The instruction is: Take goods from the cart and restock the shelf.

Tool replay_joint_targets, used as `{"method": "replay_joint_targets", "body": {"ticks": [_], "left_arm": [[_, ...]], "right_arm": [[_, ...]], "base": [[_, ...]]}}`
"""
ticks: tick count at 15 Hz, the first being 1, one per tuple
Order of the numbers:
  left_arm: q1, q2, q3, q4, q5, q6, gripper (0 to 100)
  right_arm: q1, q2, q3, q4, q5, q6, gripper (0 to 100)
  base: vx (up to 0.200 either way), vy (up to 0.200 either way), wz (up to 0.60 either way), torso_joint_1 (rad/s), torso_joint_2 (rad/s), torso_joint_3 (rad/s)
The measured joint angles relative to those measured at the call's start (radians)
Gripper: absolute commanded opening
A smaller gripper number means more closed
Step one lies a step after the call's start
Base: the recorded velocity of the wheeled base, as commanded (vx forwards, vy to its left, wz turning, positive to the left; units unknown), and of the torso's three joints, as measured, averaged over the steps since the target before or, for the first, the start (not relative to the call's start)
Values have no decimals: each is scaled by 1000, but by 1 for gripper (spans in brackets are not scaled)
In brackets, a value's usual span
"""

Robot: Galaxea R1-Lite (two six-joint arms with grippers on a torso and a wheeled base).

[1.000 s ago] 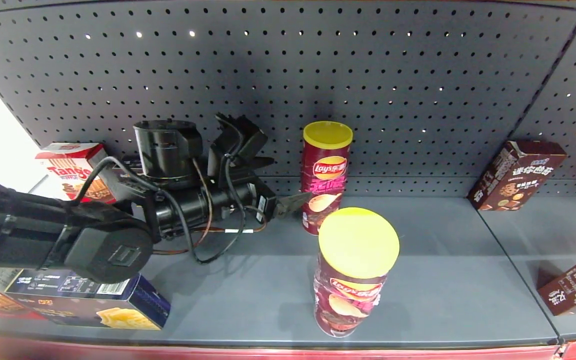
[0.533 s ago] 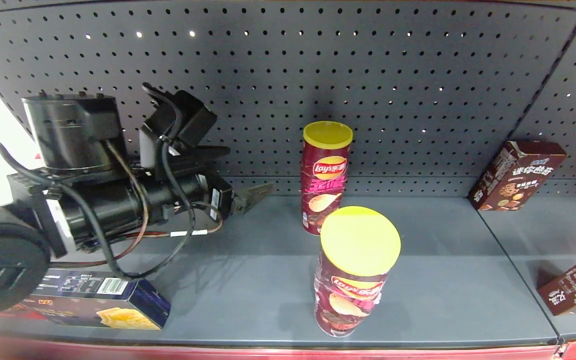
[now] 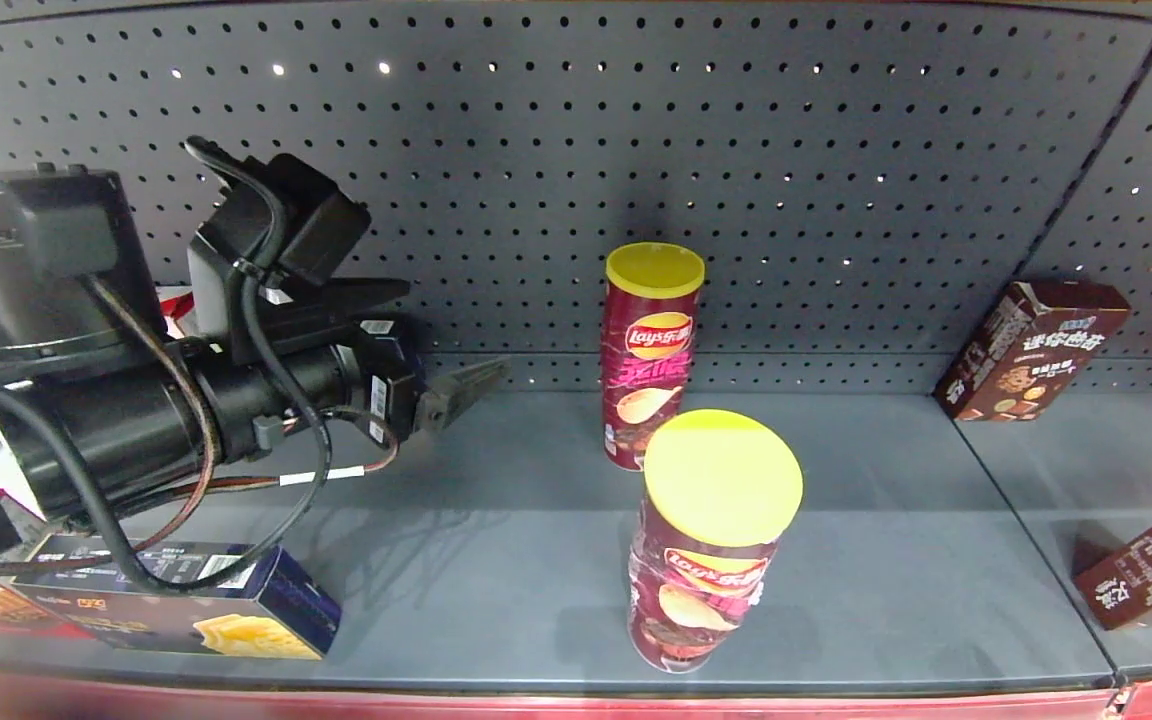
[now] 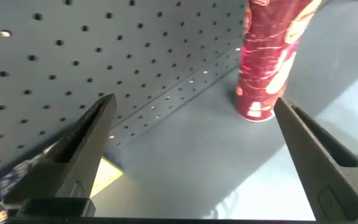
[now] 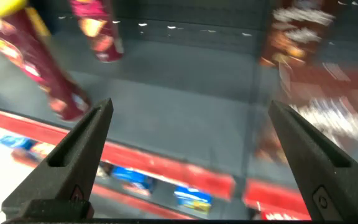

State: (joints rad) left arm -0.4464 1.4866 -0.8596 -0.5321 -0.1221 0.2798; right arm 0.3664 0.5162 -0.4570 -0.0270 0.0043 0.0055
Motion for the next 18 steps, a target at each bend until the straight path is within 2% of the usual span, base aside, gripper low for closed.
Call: {"method": "replay_joint_targets", "body": {"ticks": [3, 6, 7, 12, 18], "left_arm": [[16, -13, 24, -18, 1, -1, 100], [28, -17, 40, -47, 0, -1, 100], [28, -17, 43, -48, 0, 0, 100], [47, -15, 62, -90, -2, -5, 100], [62, -7, 62, -98, -3, -5, 100]], "right_arm": [[127, 294, -103, -80, 33, -6, 100], [291, 507, -145, -118, 42, -11, 100], [320, 549, -150, -121, 43, -11, 100], [389, 685, -156, -120, 45, -11, 100], [399, 770, -167, -122, 42, -13, 100]], "base": [[0, 0, 0, 0, 0, 0], [0, 0, 0, 0, 0, 0], [0, 0, 0, 0, 0, 0], [0, 0, 0, 0, 0, 0], [0, 0, 0, 0, 0, 0]]}}
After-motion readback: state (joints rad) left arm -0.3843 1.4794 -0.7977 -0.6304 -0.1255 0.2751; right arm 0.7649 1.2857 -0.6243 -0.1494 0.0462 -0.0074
